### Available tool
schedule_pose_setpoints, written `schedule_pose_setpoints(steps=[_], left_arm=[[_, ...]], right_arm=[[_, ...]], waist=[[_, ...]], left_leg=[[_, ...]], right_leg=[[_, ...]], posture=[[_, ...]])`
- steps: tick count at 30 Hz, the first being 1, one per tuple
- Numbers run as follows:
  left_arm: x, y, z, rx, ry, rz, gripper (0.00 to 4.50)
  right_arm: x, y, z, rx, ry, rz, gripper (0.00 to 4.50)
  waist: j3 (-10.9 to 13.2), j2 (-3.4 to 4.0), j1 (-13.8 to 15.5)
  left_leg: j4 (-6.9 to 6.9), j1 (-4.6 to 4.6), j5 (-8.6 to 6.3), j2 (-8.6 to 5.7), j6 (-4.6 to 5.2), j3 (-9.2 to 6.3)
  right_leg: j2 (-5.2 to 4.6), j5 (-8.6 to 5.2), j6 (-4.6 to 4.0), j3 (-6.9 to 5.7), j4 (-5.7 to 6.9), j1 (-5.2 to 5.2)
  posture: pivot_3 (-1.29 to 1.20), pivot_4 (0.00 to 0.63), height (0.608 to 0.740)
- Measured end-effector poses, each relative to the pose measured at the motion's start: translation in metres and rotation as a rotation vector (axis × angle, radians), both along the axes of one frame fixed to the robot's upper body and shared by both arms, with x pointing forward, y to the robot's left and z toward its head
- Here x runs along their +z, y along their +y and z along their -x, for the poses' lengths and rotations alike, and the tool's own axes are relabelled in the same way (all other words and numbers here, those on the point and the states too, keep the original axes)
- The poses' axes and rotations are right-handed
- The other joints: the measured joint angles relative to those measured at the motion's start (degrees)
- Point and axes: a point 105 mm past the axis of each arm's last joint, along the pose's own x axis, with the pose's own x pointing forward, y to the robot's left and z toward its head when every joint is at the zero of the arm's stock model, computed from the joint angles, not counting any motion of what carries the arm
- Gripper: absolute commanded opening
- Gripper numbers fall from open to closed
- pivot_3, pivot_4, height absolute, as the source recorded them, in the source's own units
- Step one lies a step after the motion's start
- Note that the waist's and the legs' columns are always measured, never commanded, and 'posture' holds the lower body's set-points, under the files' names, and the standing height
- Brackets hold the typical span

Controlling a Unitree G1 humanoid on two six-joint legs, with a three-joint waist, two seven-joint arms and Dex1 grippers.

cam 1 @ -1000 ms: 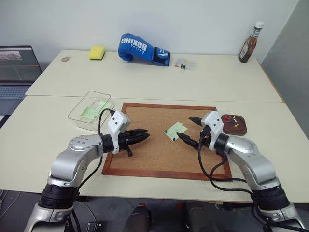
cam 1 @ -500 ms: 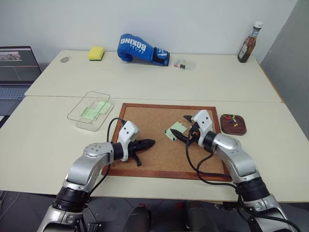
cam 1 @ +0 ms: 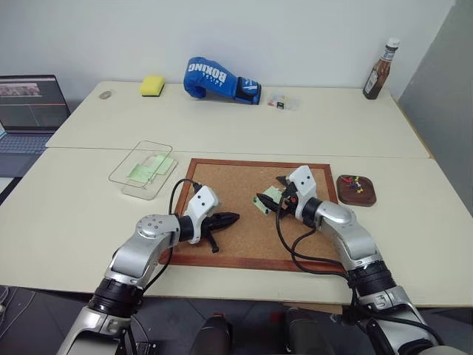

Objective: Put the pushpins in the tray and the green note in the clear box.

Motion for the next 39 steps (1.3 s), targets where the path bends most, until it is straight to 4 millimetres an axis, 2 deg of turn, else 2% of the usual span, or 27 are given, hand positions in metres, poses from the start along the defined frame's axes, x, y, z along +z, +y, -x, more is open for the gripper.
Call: schedule_pose_setpoints(steps=[6,9,17,26,28,30,33,39], left_arm=[[0.001,0.000,0.000,-0.001,0.000,0.001,0.00],[0.002,-0.001,0.000,0.000,0.001,0.002,0.00],[0.002,-0.002,0.000,0.003,0.004,0.008,0.00],[0.002,-0.001,0.000,0.012,0.007,0.018,0.00],[0.001,-0.001,0.000,0.022,0.018,0.016,0.00],[0.000,-0.001,-0.001,0.035,0.025,0.017,0.00],[0.000,-0.001,-0.001,0.039,0.027,0.015,0.00],[0.000,-0.002,-0.001,0.036,0.028,0.013,0.00]], right_arm=[[-0.004,0.000,-0.001,-0.010,0.019,-0.004,2.21],[-0.005,-0.002,-0.004,-0.025,0.017,0.016,1.50],[-0.012,-0.009,-0.011,-0.065,0.030,0.075,0.06],[-0.010,-0.010,-0.011,-0.067,0.035,0.042,0.03],[-0.004,-0.010,-0.010,-0.063,0.021,0.014,0.03],[0.013,-0.004,-0.007,-0.032,-0.035,-0.019,0.03],[0.029,0.001,-0.004,-0.011,-0.089,-0.041,0.03],[0.033,-0.002,-0.002,-0.023,-0.107,-0.043,0.03]], waist=[[0.0,0.00,0.0],[0.0,0.01,0.0],[0.0,0.01,0.0],[0.0,0.02,0.0],[0.0,0.02,0.0],[0.0,0.03,0.0],[0.0,0.04,0.0],[0.0,0.04,0.0]], left_leg=[[0.00,-0.01,0.00,0.00,0.00,-0.01],[0.00,0.00,0.00,0.00,0.00,0.00],[0.01,-0.01,0.00,-0.01,0.00,0.00],[0.01,-0.02,0.00,0.00,0.00,0.00],[0.01,-0.04,0.00,-0.01,0.00,-0.01],[0.01,-0.03,0.00,0.00,0.00,-0.02],[0.03,-0.02,0.01,-0.01,0.01,-0.03],[0.02,-0.02,0.01,-0.01,0.01,-0.03]], right_leg=[[0.00,0.01,0.01,0.00,0.00,-0.01],[0.00,0.01,0.01,0.01,0.00,-0.01],[0.00,0.01,0.01,0.02,-0.01,-0.01],[0.00,0.01,0.02,0.02,-0.01,-0.02],[0.00,0.01,0.02,0.01,-0.01,-0.03],[0.00,0.02,0.03,0.01,-0.01,-0.02],[0.00,0.02,0.04,0.00,0.00,-0.01],[0.00,0.02,0.04,0.00,-0.02,-0.01]], posture=[[0.00,0.150,0.740],[0.00,0.150,0.740],[0.00,0.150,0.740],[0.00,0.150,0.740],[0.00,0.150,0.740],[0.00,0.150,0.740],[0.00,0.150,0.740],[0.00,0.150,0.740]])
